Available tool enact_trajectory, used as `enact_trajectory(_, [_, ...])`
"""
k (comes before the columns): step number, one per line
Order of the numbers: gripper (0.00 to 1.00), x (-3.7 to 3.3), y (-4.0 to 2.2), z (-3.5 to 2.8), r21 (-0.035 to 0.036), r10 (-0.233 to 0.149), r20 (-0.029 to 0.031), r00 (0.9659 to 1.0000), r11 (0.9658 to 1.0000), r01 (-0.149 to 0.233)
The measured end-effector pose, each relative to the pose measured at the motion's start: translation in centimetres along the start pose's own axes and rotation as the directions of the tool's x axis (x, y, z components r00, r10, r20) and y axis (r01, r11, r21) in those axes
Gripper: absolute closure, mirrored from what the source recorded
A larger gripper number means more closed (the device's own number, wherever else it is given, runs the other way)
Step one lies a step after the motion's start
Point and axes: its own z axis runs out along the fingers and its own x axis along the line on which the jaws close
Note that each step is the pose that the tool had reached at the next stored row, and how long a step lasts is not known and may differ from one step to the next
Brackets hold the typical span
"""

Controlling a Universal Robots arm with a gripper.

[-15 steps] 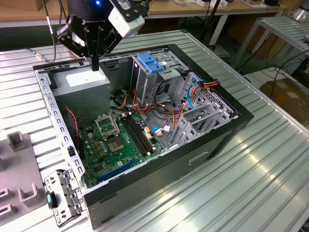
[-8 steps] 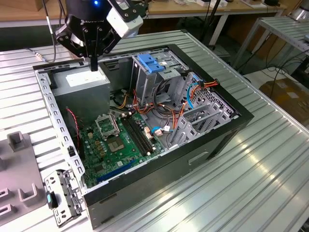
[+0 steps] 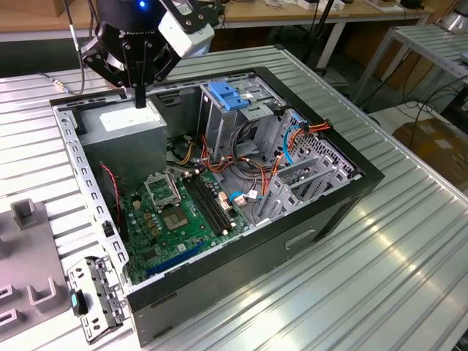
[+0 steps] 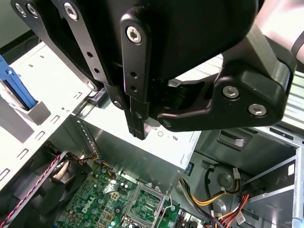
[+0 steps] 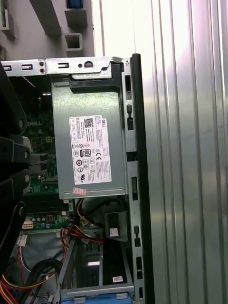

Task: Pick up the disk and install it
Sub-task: 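Reach for the disk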

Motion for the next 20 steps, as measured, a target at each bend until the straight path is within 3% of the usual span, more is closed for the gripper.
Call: enact_trajectory(20, [0.89, 1.10, -0.08, -0.03, 0.0000, 0.000, 0.0000, 1.0000, 1.0000, 0.000])
